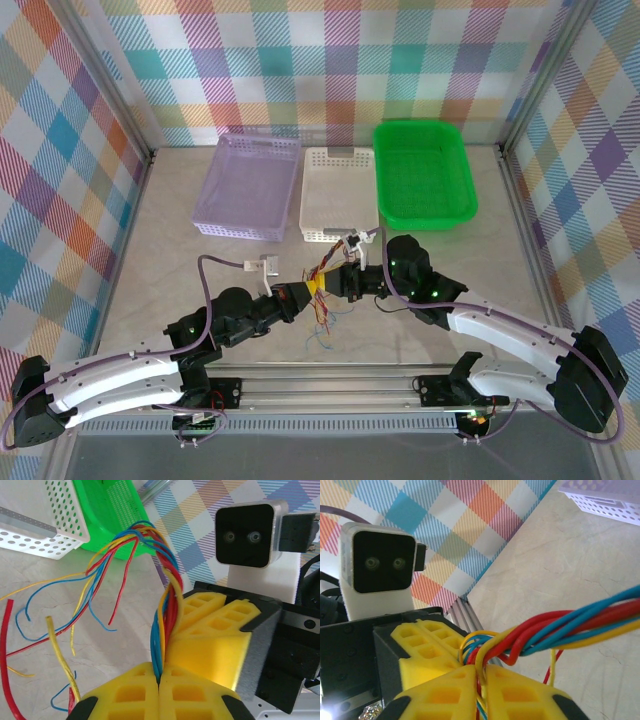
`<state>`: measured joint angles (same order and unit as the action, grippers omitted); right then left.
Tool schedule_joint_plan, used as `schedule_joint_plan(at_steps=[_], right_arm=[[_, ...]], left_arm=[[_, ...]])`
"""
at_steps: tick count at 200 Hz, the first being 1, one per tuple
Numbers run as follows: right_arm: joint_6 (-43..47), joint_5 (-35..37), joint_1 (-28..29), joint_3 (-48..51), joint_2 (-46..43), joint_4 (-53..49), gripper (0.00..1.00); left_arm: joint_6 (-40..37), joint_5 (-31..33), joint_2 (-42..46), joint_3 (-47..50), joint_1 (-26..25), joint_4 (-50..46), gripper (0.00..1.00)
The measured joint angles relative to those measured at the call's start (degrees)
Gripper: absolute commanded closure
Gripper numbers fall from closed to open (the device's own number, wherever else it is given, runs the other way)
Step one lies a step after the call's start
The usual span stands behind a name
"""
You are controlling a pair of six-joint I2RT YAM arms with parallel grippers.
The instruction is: Untangle the cables
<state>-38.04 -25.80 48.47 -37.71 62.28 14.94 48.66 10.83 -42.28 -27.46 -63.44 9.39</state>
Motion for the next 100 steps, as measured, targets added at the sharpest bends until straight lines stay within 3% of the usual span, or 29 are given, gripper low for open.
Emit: schedule_joint_plan(at_steps=[8,100], right_arm=[[0.1,0.2,0.0,0.0,0.0,-0.2,1.0],[2.4,3.8,0.6,0.0,-2.4,-3.5,1.0]], left_arm=[[0.0,0.0,0.1,0.0,0.0,-0.1,1.0],[0.0,0.0,2.8,0.0,0.0,-1.8,1.0]])
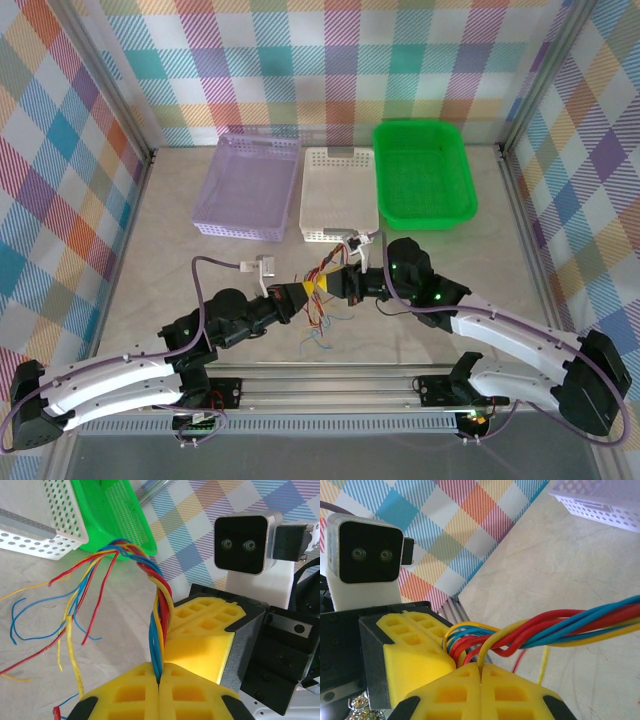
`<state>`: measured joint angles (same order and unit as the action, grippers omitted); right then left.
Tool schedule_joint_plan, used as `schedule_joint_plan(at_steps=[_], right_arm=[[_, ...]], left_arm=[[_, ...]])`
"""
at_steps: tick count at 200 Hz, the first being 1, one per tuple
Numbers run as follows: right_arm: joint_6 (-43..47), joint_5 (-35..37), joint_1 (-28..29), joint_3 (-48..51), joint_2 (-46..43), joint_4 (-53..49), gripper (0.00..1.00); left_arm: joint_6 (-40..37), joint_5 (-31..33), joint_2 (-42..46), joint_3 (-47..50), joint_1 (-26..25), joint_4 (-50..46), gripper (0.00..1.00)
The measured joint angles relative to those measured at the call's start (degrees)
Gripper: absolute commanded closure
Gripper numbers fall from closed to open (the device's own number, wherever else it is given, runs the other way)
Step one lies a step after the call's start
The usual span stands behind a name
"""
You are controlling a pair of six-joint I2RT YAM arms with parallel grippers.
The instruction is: Untangle the cables
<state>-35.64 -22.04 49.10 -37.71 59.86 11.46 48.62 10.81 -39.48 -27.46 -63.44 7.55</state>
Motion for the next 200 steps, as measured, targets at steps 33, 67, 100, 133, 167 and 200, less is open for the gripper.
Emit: schedule_joint_plan(at_steps=[33,67,100,133,167,200], right_arm=[[1.2,1.5,0.1,0.0,-2.5,-2.0,1.0],[2.3,3.2,0.1,0.0,-3.8,-4.4,1.0],[4.0,5.8,0.3,0.0,-6.0,-8.0,1.0],[5.5,8.9,0.2,0.0,-8.2,-11.1,1.0],[6.6,11.8,-0.2,-0.2,-9.0,-14.4,1.0],[7.6,15.9,-2.1,-0.2,-10.9,-19.1,1.0]], left_arm=[[0.0,-0.2,1.7,0.0,0.0,-0.1,1.0],[-0.2,-0.2,2.6,0.0,0.0,-1.5,1.0],[-0.7,0.0,4.7,-0.2,0.0,-3.9,1.0],[-1.3,0.5,7.2,-0.6,0.3,-6.4,1.0],[-1.6,1.4,8.6,-0.8,0.9,-8.5,1.0],[-1.9,3.5,9.9,-2.3,1.8,-10.9,1.0]])
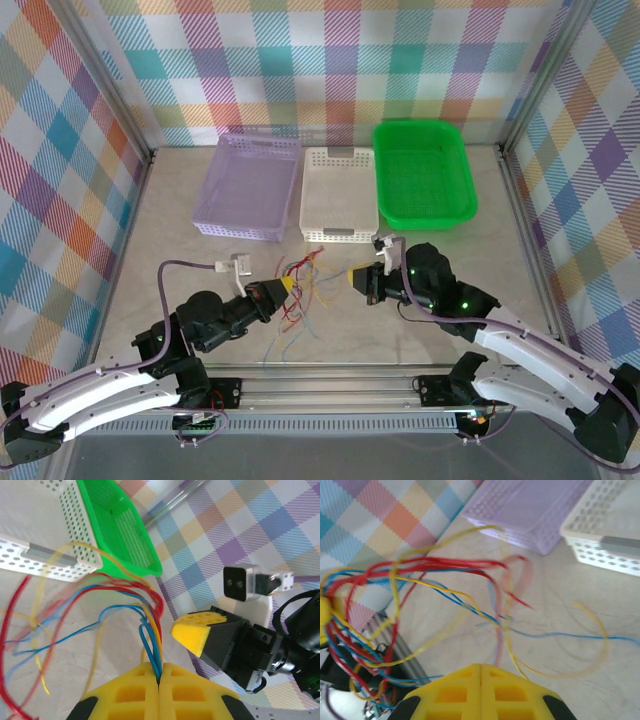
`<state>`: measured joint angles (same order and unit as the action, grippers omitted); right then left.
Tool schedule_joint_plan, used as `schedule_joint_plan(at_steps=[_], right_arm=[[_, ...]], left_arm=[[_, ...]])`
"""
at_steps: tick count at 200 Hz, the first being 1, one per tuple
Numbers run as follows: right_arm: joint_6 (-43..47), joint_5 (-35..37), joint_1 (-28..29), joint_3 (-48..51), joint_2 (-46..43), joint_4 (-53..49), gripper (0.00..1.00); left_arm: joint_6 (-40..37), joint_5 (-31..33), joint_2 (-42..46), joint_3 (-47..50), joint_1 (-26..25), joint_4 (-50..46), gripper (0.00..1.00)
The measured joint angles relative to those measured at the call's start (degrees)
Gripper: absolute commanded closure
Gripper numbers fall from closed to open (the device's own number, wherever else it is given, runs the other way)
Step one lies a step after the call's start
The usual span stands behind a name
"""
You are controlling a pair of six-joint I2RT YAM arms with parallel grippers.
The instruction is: Untangle the cables
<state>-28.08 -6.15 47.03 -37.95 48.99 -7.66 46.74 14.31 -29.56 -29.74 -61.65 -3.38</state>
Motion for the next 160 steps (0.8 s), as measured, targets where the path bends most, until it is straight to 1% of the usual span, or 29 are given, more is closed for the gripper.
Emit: schedule_joint_plan(at_steps=[25,53,65,84,94,111,130,160], right_arm=[[0.3,1.7,-1.6,0.0,-2.3,-2.2,1.0],[0.3,0.7,-2.9,0.0,-3.2,-2.4,1.0],[0.2,-2.1,-2.9,0.0,-3.0,-1.0,0.89],[-1.0,-6.7,-2.9,0.0,-2.0,2.6,0.66],[-1.7,-9.2,-2.9,0.0,-1.0,5.3,0.6],[-3.2,-12.8,-2.9,0.1,0.9,9.5,0.55],[-4.5,-15.5,-2.7,0.5,3.1,13.7,0.54],[-5.6,-17.1,-1.9,1.3,6.4,17.5,0.54]], left_arm=[[-0.2,0.8,0.5,-0.9,0.8,-1.5,1.0],[-0.3,0.8,0.4,-1.0,1.6,-2.4,1.0],[-0.3,0.7,-0.3,-1.0,1.6,-2.4,1.0],[-0.3,0.3,-2.2,-1.0,1.6,-1.9,1.0],[-0.2,0.0,-3.5,-1.0,1.6,-1.1,1.0],[-0.2,-0.5,-6.0,-1.0,1.8,0.5,1.0],[-0.1,-1.3,-9.0,-1.0,1.8,2.1,1.0],[0.0,-1.9,-11.8,-1.3,1.8,4.2,1.0]])
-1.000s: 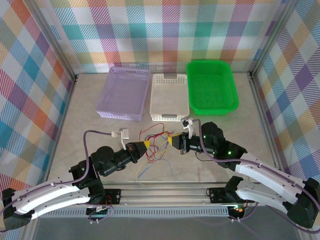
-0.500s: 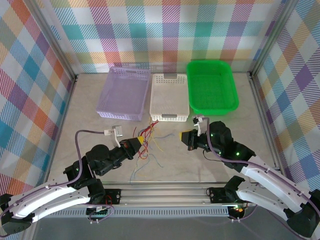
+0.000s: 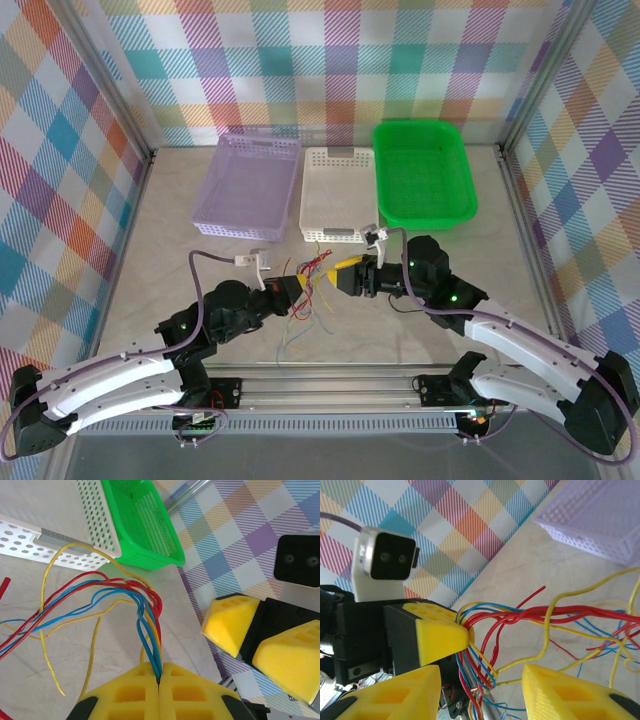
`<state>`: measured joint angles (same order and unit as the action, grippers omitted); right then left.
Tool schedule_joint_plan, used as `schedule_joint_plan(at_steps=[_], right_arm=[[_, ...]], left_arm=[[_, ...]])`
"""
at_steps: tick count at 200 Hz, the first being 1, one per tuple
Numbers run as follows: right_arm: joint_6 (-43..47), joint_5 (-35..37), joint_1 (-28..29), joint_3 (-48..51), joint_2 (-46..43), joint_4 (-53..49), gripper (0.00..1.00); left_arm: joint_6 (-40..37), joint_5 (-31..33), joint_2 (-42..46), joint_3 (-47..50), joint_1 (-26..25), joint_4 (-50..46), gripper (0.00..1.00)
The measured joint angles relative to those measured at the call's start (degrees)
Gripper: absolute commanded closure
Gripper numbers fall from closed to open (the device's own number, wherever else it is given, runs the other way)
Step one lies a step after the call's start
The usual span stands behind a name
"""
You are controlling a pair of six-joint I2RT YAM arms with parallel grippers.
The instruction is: Untangle the cables
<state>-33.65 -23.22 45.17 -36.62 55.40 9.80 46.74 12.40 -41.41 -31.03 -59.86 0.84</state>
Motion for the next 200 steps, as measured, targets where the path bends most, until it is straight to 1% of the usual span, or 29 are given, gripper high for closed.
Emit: schedule_joint_plan(at_steps=[21,67,98,116,142,157,188,200], right_arm=[[-0.2,0.0,0.2,0.6,2.3,1.0,0.53],[-0.4,0.9,0.2,1.1,4.4,2.0,0.52],[-0.9,1.6,0.2,1.2,5.8,3.7,0.54],[-1.5,2.2,0.2,1.3,5.9,4.3,0.58],[-2.1,3.7,0.2,1.4,5.9,5.2,0.68],[-2.2,4.7,0.2,1.4,5.9,5.7,0.71],[-3.0,6.5,0.2,1.8,5.9,6.7,0.86],[-3.0,7.0,0.2,1.8,5.9,6.9,0.9]], left_arm=[[0.0,-0.5,-1.2,-0.5,0.0,1.6,1.0],[0.1,-1.0,-3.0,-1.8,0.0,3.9,1.0],[0.4,-1.3,-4.2,-1.8,0.0,5.4,1.0],[0.4,-1.3,-4.3,-1.8,0.0,5.4,1.0],[0.6,-1.4,-4.3,-1.8,0.0,5.6,1.0],[0.8,-1.5,-4.3,-1.8,0.0,5.6,1.0],[1.5,-1.7,-4.0,-1.8,0.0,5.6,1.0],[1.5,-1.8,-3.5,-1.8,0.0,5.6,1.0]])
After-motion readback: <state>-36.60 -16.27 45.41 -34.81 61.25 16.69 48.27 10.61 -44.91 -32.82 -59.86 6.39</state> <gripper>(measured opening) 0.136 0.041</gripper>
